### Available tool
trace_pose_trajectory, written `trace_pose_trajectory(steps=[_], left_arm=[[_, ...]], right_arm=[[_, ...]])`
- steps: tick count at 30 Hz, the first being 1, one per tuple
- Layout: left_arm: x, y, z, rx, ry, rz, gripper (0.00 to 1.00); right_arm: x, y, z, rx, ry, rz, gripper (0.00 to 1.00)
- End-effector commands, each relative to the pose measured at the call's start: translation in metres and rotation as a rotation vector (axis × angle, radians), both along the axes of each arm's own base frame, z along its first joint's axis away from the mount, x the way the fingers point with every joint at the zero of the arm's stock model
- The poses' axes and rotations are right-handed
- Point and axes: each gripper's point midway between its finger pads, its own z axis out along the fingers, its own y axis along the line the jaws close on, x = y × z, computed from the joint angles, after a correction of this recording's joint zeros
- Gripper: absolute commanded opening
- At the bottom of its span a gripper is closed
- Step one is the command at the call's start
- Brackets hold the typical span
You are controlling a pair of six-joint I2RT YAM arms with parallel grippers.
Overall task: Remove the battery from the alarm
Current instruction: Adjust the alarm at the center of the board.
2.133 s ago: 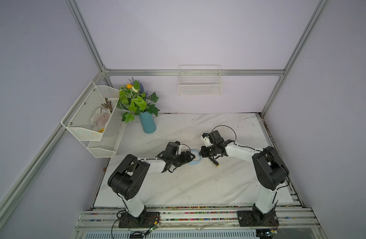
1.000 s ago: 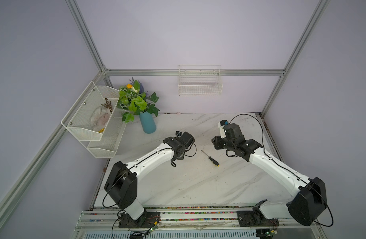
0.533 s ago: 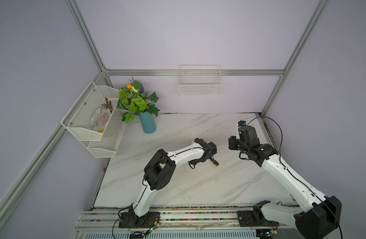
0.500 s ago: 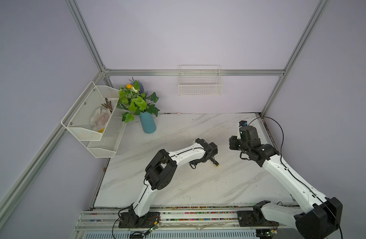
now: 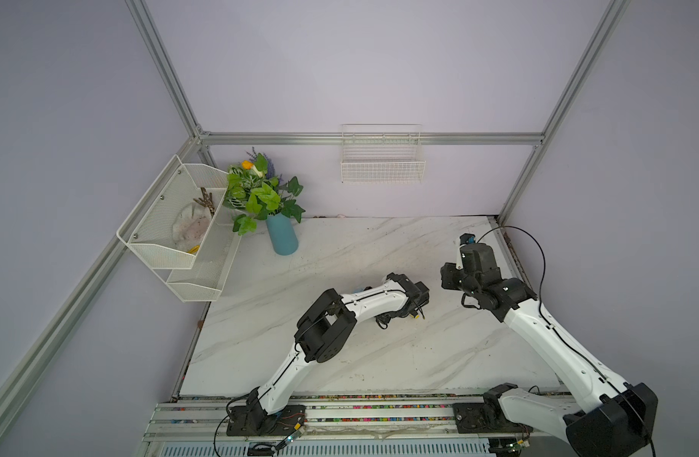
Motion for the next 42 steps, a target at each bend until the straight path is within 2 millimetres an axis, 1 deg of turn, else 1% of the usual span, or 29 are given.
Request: trace_pose_trajectory(steps=[1, 8, 13, 16, 19, 22, 23, 25, 26, 28, 29, 31, 34, 35, 36, 37, 40, 42], left_arm=[[0.004, -0.016, 0.006, -0.058, -0.017, 0.003, 0.77], [0.001, -0.022, 0.004, -0.096, -0.003, -0.005, 0.81], [-0.001, -0.025, 0.013, -0.147, -0.009, -0.013, 0.88], [-0.003, -0.025, 0.033, -0.198, -0.037, -0.02, 0.92], [-0.004, -0.017, 0.063, -0.273, -0.086, -0.017, 0.94], [-0.003, 0.001, 0.092, -0.375, -0.12, 0.001, 0.95], [-0.003, 0.011, 0.098, -0.421, -0.124, 0.014, 0.94], [-0.001, 0.029, 0.104, -0.51, -0.126, 0.042, 0.93], [-0.001, 0.039, 0.104, -0.554, -0.121, 0.062, 0.91], [-0.001, 0.055, 0.095, -0.634, -0.093, 0.099, 0.89], [-0.003, 0.06, 0.089, -0.678, -0.075, 0.117, 0.88], [-0.007, 0.063, 0.077, -0.759, -0.044, 0.144, 0.85], [-0.014, 0.055, 0.06, -0.887, 0.005, 0.168, 0.76], [-0.017, 0.051, 0.054, -0.923, 0.021, 0.176, 0.74], [-0.018, 0.045, 0.049, -0.964, 0.034, 0.183, 0.7], [-0.02, 0.041, 0.044, -0.995, 0.046, 0.189, 0.67], [-0.022, 0.028, 0.033, -1.092, 0.073, 0.199, 0.58], [-0.024, 0.022, 0.029, -1.135, 0.085, 0.203, 0.57]], right_arm=[[-0.001, -0.006, 0.0, -0.016, -0.004, -0.015, 0.41], [-0.001, -0.006, 0.002, -0.013, -0.008, -0.017, 0.41], [-0.003, -0.005, 0.009, -0.002, -0.014, -0.009, 0.44], [-0.005, 0.0, 0.013, 0.022, -0.016, 0.015, 0.48], [-0.005, 0.012, 0.012, 0.058, -0.005, 0.066, 0.5], [-0.005, 0.033, 0.005, 0.115, 0.019, 0.163, 0.53], [-0.004, 0.041, 0.001, 0.133, 0.034, 0.201, 0.54], [-0.004, 0.059, -0.01, 0.176, 0.077, 0.282, 0.54], [-0.003, 0.068, -0.016, 0.193, 0.101, 0.317, 0.54], [-0.002, 0.086, -0.028, 0.205, 0.141, 0.382, 0.54], [-0.002, 0.096, -0.034, 0.205, 0.161, 0.418, 0.54], [0.0, 0.115, -0.043, 0.199, 0.195, 0.479, 0.54], [0.004, 0.143, -0.056, 0.177, 0.24, 0.565, 0.52], [0.007, 0.151, -0.066, 0.17, 0.268, 0.584, 0.51], [0.009, 0.158, -0.071, 0.168, 0.283, 0.603, 0.48], [0.011, 0.164, -0.075, 0.166, 0.294, 0.618, 0.47], [0.019, 0.176, -0.089, 0.149, 0.329, 0.641, 0.46], [0.023, 0.181, -0.097, 0.143, 0.35, 0.651, 0.48]])
